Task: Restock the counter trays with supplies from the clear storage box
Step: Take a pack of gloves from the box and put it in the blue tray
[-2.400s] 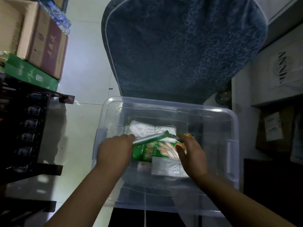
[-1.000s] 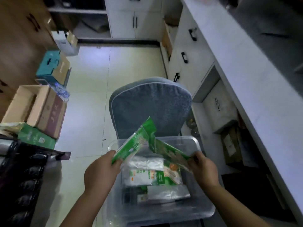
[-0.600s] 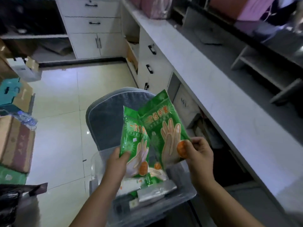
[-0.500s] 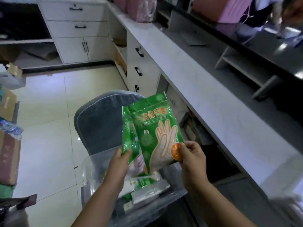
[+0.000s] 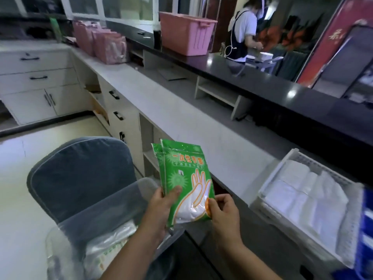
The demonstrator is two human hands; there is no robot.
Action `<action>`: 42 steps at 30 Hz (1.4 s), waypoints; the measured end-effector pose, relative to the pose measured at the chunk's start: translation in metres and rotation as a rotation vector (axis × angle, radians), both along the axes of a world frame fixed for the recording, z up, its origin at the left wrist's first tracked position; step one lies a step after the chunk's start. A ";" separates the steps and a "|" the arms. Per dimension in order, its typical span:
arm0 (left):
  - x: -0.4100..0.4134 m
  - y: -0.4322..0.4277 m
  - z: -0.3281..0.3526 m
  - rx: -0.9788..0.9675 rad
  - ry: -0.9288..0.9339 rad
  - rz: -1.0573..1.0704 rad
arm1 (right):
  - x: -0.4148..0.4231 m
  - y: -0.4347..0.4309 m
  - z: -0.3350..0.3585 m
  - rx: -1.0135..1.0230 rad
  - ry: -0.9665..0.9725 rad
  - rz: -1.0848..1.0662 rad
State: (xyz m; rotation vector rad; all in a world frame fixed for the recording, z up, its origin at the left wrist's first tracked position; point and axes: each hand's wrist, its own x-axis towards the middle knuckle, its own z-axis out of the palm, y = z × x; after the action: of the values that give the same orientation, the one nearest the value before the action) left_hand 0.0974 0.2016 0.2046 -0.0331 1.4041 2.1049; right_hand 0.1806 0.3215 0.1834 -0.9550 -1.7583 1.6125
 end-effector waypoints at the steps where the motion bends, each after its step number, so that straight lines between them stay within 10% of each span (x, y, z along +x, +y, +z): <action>1: 0.014 0.011 0.005 -0.009 0.037 -0.021 | 0.017 0.011 0.006 0.031 0.011 -0.002; 12: 0.156 0.129 0.031 -0.017 0.215 -0.168 | 0.200 0.157 0.056 0.054 -0.011 -0.014; 22: 0.254 0.213 0.036 -0.008 0.234 -0.477 | 0.299 0.209 0.076 -0.492 0.083 0.073; 30: 0.287 0.298 0.039 -0.205 0.540 -0.752 | 0.360 0.263 0.082 -0.201 0.103 -0.286; 42: 0.285 0.486 0.013 -0.455 1.220 -1.001 | 0.445 0.405 0.099 0.316 -0.478 -0.635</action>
State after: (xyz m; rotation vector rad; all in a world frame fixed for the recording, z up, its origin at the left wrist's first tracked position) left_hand 0.3823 0.6873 0.2174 1.6119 1.8626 0.8246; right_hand 0.6258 0.7270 0.2826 -1.6178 -1.6756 0.7214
